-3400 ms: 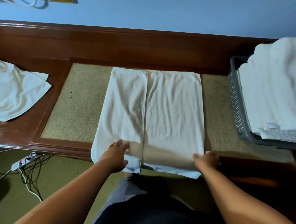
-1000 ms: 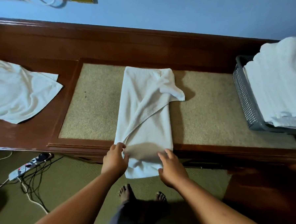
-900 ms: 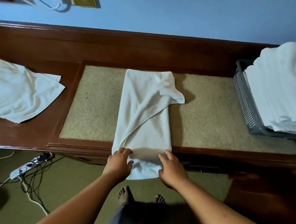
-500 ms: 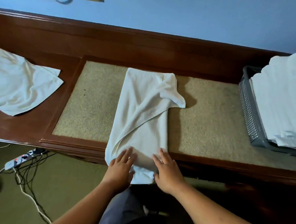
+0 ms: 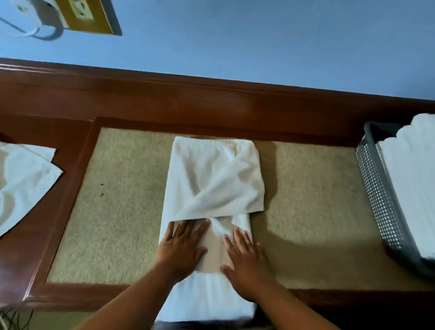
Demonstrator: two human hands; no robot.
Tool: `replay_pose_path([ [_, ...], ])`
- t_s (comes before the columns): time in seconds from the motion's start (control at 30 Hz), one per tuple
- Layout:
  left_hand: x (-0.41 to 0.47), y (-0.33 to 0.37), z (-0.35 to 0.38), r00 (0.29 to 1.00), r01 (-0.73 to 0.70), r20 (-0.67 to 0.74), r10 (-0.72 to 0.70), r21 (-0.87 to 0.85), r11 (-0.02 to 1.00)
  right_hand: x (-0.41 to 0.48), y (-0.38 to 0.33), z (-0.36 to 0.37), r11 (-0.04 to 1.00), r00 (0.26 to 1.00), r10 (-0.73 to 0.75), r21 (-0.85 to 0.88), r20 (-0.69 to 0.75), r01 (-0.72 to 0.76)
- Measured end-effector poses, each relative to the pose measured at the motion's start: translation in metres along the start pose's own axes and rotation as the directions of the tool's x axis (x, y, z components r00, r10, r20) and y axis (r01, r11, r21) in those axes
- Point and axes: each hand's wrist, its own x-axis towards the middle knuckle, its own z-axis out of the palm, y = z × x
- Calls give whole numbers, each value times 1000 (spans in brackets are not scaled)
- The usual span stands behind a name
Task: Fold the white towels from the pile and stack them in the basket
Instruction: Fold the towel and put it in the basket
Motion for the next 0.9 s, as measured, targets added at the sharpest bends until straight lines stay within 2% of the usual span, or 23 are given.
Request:
replay_pose_path([
  [0.1, 47, -19, -34, 999, 41, 6, -41, 56, 998, 24, -2, -15, 999, 990, 28, -40, -141, -34],
  [0.23, 105, -50, -69, 994, 108, -35, -107, 49, 993, 59, 4, -36, 999, 998, 54, -9, -17, -54],
  [0.33, 139, -71, -85, 984, 177, -4, -177, -16, 984, 95, 8, -56, 997, 996, 77, 15, -35, -76],
  [0.47, 172, -86, -97, 988, 150, 61, -145, -89, 985, 144, 19, -88, 996, 996, 85, 7, -25, -85],
  [0.7, 223, -87, -127, 969, 238, 1, -247, -266, 934, 224, 35, -154, 995, 991, 91, -37, -102, -95],
  [0.77, 233, -84, -134, 974, 186, -65, -217, -319, 929, 242, 38, -166, 996, 993, 70, -42, -95, -74],
  [0.83, 240, -81, -135, 973, 44, -195, -120, -356, 934, 255, 38, -176, 999, 996, 23, -36, -84, -26],
  [0.87, 243, -80, -133, 959, 11, -258, -121, -389, 921, 261, 39, -180, 999, 997, 4, -39, -83, -8],
  [0.9, 247, -80, -129, 935, 33, -303, -187, -448, 893, 264, 41, -182, 999, 996, 0, -37, -86, -4],
])
